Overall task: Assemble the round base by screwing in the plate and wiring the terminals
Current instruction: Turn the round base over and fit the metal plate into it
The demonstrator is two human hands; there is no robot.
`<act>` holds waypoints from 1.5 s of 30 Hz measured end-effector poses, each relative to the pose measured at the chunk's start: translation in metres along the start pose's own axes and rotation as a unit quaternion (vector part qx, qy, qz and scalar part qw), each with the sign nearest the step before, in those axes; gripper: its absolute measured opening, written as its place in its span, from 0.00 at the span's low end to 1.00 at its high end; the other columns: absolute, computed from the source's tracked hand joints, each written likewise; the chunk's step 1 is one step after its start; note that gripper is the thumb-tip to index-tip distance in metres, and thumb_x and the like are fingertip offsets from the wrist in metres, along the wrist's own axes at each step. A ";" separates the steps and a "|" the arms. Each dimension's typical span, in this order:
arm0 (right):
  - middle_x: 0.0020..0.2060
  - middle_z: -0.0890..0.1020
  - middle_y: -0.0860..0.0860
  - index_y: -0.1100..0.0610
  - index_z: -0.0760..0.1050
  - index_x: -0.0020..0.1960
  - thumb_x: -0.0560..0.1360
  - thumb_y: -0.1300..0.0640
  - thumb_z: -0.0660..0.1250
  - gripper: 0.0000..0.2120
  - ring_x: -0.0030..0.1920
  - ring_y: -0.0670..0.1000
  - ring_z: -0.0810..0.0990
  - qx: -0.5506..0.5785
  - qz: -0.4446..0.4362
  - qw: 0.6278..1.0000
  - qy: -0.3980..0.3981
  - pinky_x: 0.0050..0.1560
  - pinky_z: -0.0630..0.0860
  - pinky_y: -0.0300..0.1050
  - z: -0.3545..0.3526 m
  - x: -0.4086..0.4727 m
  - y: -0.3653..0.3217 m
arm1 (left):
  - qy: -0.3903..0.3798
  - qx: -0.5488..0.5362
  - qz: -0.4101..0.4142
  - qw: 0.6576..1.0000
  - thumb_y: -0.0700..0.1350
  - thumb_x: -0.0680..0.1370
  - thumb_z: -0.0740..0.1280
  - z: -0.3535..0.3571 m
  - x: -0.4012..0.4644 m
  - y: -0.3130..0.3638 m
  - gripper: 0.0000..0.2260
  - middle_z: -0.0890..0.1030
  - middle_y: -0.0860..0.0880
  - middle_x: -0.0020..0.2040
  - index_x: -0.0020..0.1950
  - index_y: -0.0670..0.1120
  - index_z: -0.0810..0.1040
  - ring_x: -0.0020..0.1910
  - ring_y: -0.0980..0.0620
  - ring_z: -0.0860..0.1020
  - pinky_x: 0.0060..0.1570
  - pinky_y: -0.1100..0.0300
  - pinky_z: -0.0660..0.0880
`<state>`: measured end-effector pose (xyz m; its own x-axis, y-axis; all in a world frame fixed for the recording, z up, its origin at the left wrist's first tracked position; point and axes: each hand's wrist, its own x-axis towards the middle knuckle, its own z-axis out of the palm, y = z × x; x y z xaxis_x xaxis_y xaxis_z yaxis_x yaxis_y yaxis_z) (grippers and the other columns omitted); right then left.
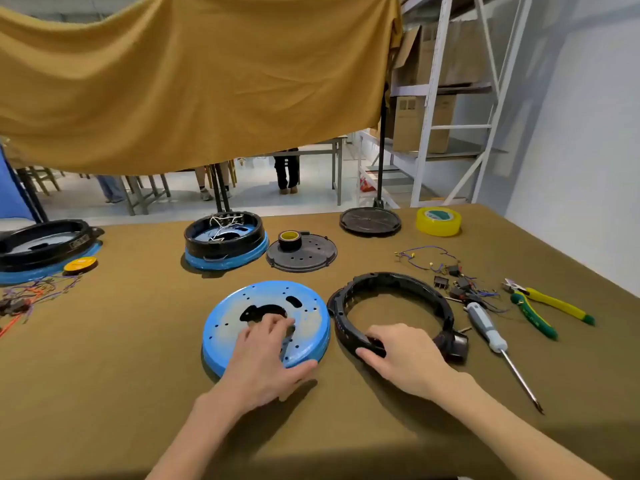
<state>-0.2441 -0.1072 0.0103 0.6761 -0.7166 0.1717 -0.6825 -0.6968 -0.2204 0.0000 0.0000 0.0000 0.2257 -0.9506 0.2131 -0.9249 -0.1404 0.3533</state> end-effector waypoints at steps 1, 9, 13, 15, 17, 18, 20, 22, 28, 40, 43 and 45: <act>0.45 0.82 0.43 0.46 0.78 0.57 0.81 0.37 0.61 0.16 0.44 0.43 0.79 0.005 0.001 1.000 -0.003 0.43 0.77 0.37 0.001 0.004 0.002 | -0.011 0.006 0.001 1.000 0.73 0.73 0.65 0.002 0.004 -0.004 0.39 0.67 0.57 0.70 0.79 0.56 0.65 0.67 0.54 0.68 0.72 0.56 0.65; 0.42 0.81 0.42 0.46 0.78 0.56 0.82 0.40 0.63 0.12 0.41 0.43 0.79 0.071 -0.011 0.996 0.061 0.40 0.77 0.40 -0.013 0.026 0.011 | 0.009 -0.031 0.020 0.999 0.74 0.71 0.66 0.024 0.025 0.004 0.41 0.70 0.57 0.72 0.79 0.55 0.64 0.69 0.57 0.67 0.72 0.58 0.66; 0.41 0.81 0.43 0.47 0.78 0.54 0.82 0.41 0.63 0.12 0.40 0.45 0.77 0.033 -0.050 0.997 0.051 0.40 0.74 0.40 -0.016 0.030 0.004 | -0.012 -0.076 0.063 0.995 0.73 0.72 0.66 0.028 0.031 0.027 0.40 0.70 0.59 0.74 0.79 0.56 0.65 0.73 0.59 0.64 0.78 0.55 0.59; 0.41 0.81 0.43 0.47 0.78 0.53 0.82 0.40 0.63 0.12 0.40 0.45 0.77 0.036 -0.057 0.996 0.049 0.40 0.74 0.40 -0.020 0.032 0.001 | 0.001 -0.123 0.050 0.991 0.74 0.74 0.61 0.020 0.027 0.017 0.36 0.69 0.62 0.72 0.77 0.57 0.68 0.72 0.64 0.62 0.77 0.58 0.58; 0.40 0.80 0.44 0.48 0.77 0.52 0.82 0.39 0.62 0.13 0.40 0.45 0.76 0.028 -0.072 0.996 0.040 0.40 0.73 0.40 -0.022 0.033 -0.003 | 0.046 -0.168 -0.010 0.985 0.71 0.77 0.57 0.012 0.023 -0.002 0.32 0.69 0.60 0.72 0.76 0.55 0.71 0.72 0.62 0.63 0.74 0.57 0.61; 0.40 0.80 0.44 0.48 0.76 0.51 0.82 0.39 0.62 0.13 0.39 0.46 0.76 0.020 -0.083 0.996 0.033 0.40 0.73 0.41 -0.023 0.034 -0.007 | 0.072 -0.184 -0.053 0.979 0.68 0.79 0.56 0.010 0.023 -0.012 0.30 0.70 0.57 0.73 0.76 0.53 0.71 0.73 0.59 0.64 0.74 0.54 0.62; 0.37 0.78 0.44 0.48 0.74 0.47 0.82 0.39 0.62 0.14 0.38 0.46 0.75 0.018 -0.110 0.994 0.020 0.38 0.72 0.41 -0.022 0.036 -0.017 | 0.103 -0.218 -0.137 0.961 0.60 0.84 0.57 0.009 0.025 -0.025 0.25 0.67 0.50 0.78 0.78 0.49 0.69 0.77 0.53 0.63 0.76 0.49 0.61; 0.35 0.74 0.43 0.47 0.70 0.45 0.82 0.40 0.63 0.13 0.35 0.46 0.72 0.014 -0.146 0.989 0.018 0.34 0.66 0.38 -0.019 0.041 -0.031 | 0.085 -0.295 -0.189 0.933 0.57 0.86 0.56 0.010 0.030 -0.028 0.25 0.66 0.48 0.79 0.80 0.47 0.64 0.78 0.50 0.63 0.76 0.48 0.61; 0.38 0.79 0.47 0.52 0.77 0.50 0.82 0.41 0.63 0.15 0.39 0.49 0.76 -0.001 -0.195 0.981 -0.005 0.43 0.76 0.51 -0.009 0.058 -0.057 | 0.060 -0.468 -0.211 0.856 0.69 0.80 0.57 0.008 0.035 -0.024 0.36 0.77 0.53 0.66 0.80 0.45 0.64 0.67 0.53 0.74 0.63 0.58 0.73; 0.67 0.74 0.53 0.55 0.66 0.77 0.83 0.45 0.63 0.26 0.64 0.52 0.75 0.228 0.235 0.944 0.049 0.62 0.74 0.46 -0.015 0.060 0.001 | 0.081 -0.422 -0.220 0.876 0.52 0.84 0.65 0.010 0.039 -0.022 0.31 0.69 0.45 0.78 0.83 0.44 0.58 0.76 0.47 0.68 0.72 0.49 0.68; 0.55 0.80 0.48 0.55 0.72 0.70 0.83 0.51 0.63 0.17 0.48 0.42 0.78 0.265 0.202 0.943 0.025 0.43 0.75 0.37 -0.003 0.062 0.006 | 0.073 -0.447 -0.225 0.863 0.51 0.83 0.66 0.013 0.034 -0.023 0.31 0.72 0.45 0.74 0.82 0.44 0.58 0.67 0.51 0.72 0.64 0.56 0.73; 0.50 0.78 0.43 0.54 0.72 0.71 0.83 0.52 0.63 0.18 0.46 0.38 0.76 0.270 0.194 0.943 0.032 0.38 0.70 0.30 -0.001 0.062 0.012 | 0.062 -0.460 -0.223 0.857 0.52 0.82 0.68 0.014 0.032 -0.025 0.30 0.74 0.48 0.67 0.79 0.45 0.59 0.60 0.56 0.74 0.53 0.64 0.74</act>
<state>-0.2103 -0.1601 0.0198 0.3742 -0.9268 0.0322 -0.6226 -0.2768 -0.7319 0.0258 -0.0307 -0.0145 0.5784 -0.8139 -0.0550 -0.1190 -0.1508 0.9814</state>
